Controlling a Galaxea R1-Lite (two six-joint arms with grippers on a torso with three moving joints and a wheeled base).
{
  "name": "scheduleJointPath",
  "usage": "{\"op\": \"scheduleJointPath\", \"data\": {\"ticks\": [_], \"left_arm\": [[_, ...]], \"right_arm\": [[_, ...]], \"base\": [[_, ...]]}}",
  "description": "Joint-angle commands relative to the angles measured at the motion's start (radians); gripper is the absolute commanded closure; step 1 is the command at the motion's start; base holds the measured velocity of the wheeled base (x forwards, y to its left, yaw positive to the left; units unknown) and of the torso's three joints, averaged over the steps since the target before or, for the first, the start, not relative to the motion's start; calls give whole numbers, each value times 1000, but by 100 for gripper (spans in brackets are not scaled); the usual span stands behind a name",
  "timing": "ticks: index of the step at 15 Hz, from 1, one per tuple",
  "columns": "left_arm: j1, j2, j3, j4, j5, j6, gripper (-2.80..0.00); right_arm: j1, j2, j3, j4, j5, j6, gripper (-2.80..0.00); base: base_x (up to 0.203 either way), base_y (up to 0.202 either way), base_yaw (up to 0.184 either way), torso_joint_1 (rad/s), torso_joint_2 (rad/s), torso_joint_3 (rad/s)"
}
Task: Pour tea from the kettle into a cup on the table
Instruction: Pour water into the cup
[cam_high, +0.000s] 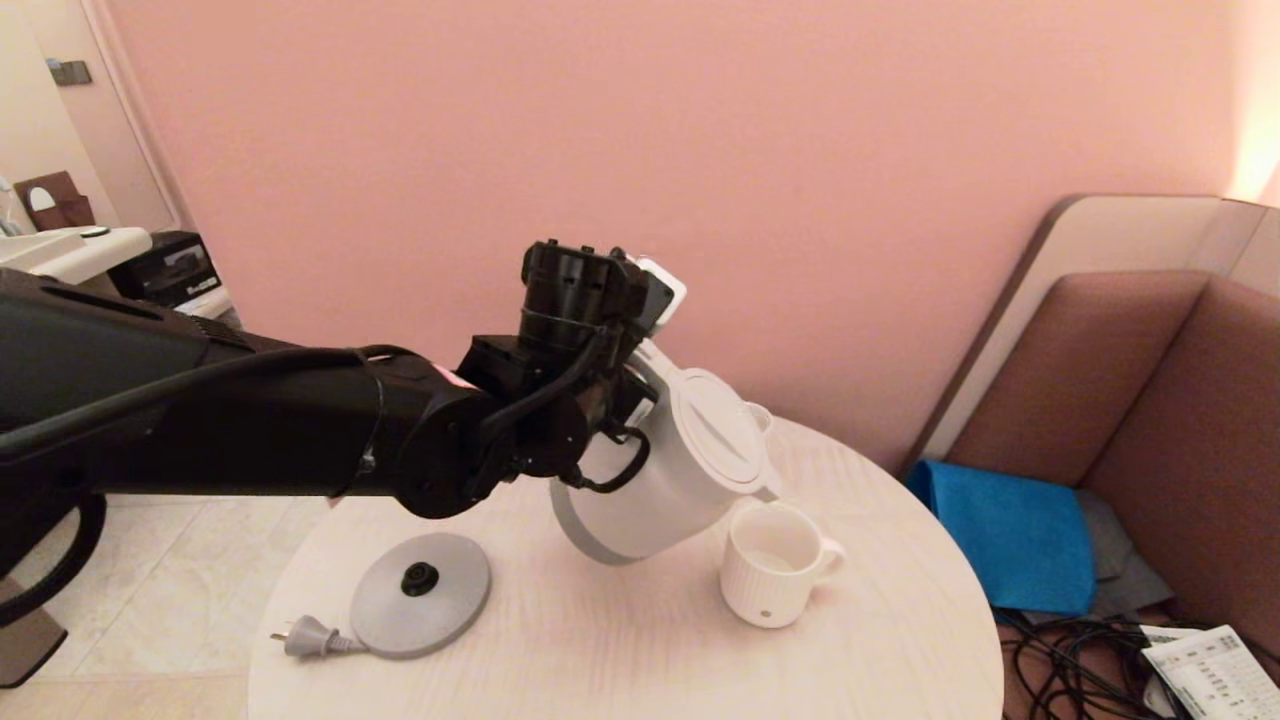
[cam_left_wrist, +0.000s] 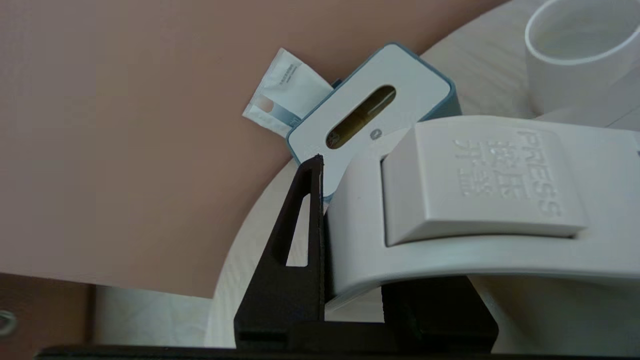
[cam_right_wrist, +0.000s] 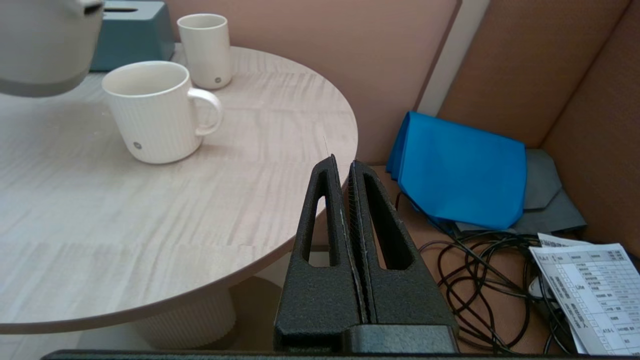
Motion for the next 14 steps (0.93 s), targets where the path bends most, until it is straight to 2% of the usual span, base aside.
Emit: {"op": "scheduleJointPath", "data": {"ticks": [1,5,9,14], "left_arm": [[0,16,-3,-3,3,38,0],[-3,24,-11,-3,3,91,0],[-3,39,-93,-3,5,145,0],[-5,55,-111,-3,22,193,0]], "right_arm": [[0,1,0,0,0,-1,0],[1,1,0,0,0,-1,0],[0,1,0,0,0,-1,0],[1,1,0,0,0,-1,0]], "base": [[0,0,0,0,0,0],[0,0,0,0,0,0],[0,0,0,0,0,0],[0,0,0,0,0,0]]}}
